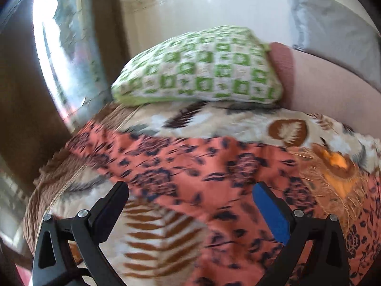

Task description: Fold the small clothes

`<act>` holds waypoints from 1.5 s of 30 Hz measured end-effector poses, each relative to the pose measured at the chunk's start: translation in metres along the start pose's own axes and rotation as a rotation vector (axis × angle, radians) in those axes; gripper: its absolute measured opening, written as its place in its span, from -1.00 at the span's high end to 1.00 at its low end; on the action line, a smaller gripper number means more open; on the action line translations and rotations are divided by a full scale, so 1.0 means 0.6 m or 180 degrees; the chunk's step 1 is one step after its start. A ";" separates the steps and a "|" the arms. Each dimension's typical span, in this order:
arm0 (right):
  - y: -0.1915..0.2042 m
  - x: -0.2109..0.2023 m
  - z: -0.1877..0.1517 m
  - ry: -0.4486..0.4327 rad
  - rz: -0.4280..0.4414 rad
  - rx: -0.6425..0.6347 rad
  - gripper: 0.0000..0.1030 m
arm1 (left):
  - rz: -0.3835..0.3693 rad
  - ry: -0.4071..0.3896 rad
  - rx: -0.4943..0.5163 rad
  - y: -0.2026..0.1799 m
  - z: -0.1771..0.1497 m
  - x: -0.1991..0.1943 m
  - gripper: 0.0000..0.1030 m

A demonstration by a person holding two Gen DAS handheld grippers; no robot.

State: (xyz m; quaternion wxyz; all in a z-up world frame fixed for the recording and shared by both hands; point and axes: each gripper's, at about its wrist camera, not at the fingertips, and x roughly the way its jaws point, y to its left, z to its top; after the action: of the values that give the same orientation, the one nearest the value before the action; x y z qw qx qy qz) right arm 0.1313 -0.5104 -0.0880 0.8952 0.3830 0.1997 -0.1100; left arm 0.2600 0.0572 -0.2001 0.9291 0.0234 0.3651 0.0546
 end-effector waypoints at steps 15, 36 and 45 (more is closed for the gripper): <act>0.299 0.291 -0.483 0.1962 -0.0112 -0.0959 0.85 | 0.0624 0.0157 -0.0641 0.227 -0.034 0.006 -1.00; 0.221 0.149 -0.329 0.1731 0.0858 -0.0571 -0.41 | 0.0586 0.0154 -0.0360 0.173 -0.085 -0.112 -1.00; 0.053 0.123 -0.270 0.1541 0.0928 -0.0074 -0.41 | 0.0583 0.0450 -0.0314 0.123 -0.066 -0.061 -1.00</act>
State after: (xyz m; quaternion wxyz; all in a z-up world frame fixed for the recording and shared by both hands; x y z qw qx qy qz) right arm 0.1642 -0.3738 -0.2018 0.8322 0.4125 0.3518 0.1169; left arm 0.2003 0.1265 -0.1986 0.8921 0.0070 0.4230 0.1586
